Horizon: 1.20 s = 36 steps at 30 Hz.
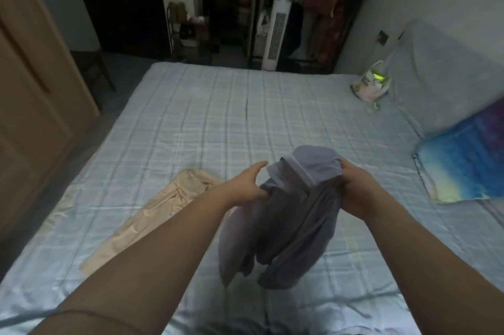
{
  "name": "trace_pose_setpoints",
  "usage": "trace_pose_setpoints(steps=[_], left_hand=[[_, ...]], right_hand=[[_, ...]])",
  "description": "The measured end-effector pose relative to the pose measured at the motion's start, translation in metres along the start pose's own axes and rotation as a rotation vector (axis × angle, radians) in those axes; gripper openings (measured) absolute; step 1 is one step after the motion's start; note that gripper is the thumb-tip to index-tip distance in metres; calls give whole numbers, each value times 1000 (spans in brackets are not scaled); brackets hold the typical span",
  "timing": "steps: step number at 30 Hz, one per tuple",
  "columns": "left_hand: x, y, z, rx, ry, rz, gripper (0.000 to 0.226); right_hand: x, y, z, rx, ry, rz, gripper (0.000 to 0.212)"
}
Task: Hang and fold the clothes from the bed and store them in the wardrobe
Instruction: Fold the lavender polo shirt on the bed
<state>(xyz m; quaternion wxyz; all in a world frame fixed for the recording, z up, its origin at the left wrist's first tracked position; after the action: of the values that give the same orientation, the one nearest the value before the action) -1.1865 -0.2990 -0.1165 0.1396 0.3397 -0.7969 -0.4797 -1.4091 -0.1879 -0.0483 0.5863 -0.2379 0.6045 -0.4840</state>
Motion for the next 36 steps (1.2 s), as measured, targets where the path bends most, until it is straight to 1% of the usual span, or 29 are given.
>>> trace_pose_setpoints(steps=[1,3,5,8,9,11,12,13,15,17,19,20,22,23,25,26,27,28,30,31,32,33,34,35,36], left_hand=[[7,5,3,-100,-59,-48,81],[21,16,12,-293,-164,-136,63],[38,27,22,-391,-204,-152,49],[71,50,31,-424,-78,-120,44],[82,60,33,-407,-35,-106,37],[103,78,35,-394,44,-68,12],[112,87,34,-395,105,-29,6],[122,95,32,-389,186,21,11],[139,113,26,-383,338,117,19],[153,133,19,-383,417,192,24],[163,150,13,-339,445,244,26],[167,158,11,-318,444,263,26],[175,169,8,-293,424,280,23],[177,173,6,-280,415,284,23],[183,183,3,-251,412,303,24],[184,188,2,-238,420,314,25],[185,191,2,-224,430,319,25],[186,194,2,-210,442,320,26],[185,198,1,-201,455,310,28],[184,198,0,-210,460,307,29],[183,199,-1,-219,471,305,29],[182,199,-2,-225,486,297,28],[180,199,-2,-226,504,287,29],[178,198,-2,-227,522,274,30],[176,198,-2,-233,538,264,32]], right_hand=[[2,-8,-9,26,-23,-17,46],[8,-24,-27,79,-55,-52,45],[16,-39,-52,104,-73,-68,49],[29,-58,-91,68,-106,-82,50],[34,-64,-104,63,-120,-87,50],[44,-73,-128,52,-115,-90,50],[50,-76,-140,31,-97,-84,51],[57,-79,-153,-13,-70,-79,52],[69,-84,-176,-191,-22,-82,55],[78,-88,-195,-436,-14,-66,52],[91,-91,-211,-713,-33,-2,47],[100,-94,-216,-848,-20,36,40],[115,-101,-219,-1069,80,36,23],[123,-105,-217,-1120,155,-6,21],[136,-114,-207,-1068,258,-187,31],[140,-117,-199,-977,251,-292,36],[143,-120,-189,-872,194,-365,38],[146,-121,-180,-756,102,-389,37],[150,-117,-160,-554,-109,-295,34],[152,-113,-152,-469,-185,-229,43],[156,-108,-146,-376,-243,-151,57],[161,-103,-141,-275,-275,-60,66],[167,-96,-137,-165,-298,26,66],[171,-89,-132,-73,-324,99,59],[175,-82,-127,-24,-344,143,47]])
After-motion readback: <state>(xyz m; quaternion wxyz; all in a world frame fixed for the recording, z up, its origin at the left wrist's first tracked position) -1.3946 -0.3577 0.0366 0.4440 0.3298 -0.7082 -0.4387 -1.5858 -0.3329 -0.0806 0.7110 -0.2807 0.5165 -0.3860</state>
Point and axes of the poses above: each hand's wrist, its own x-axis towards the middle knuckle, its own z-axis out of the palm, y = z × x, the point moved 1 cm from there along x, towards the middle knuckle, and after that the axes turned 11 degrees about z, right-handed, at the moved point
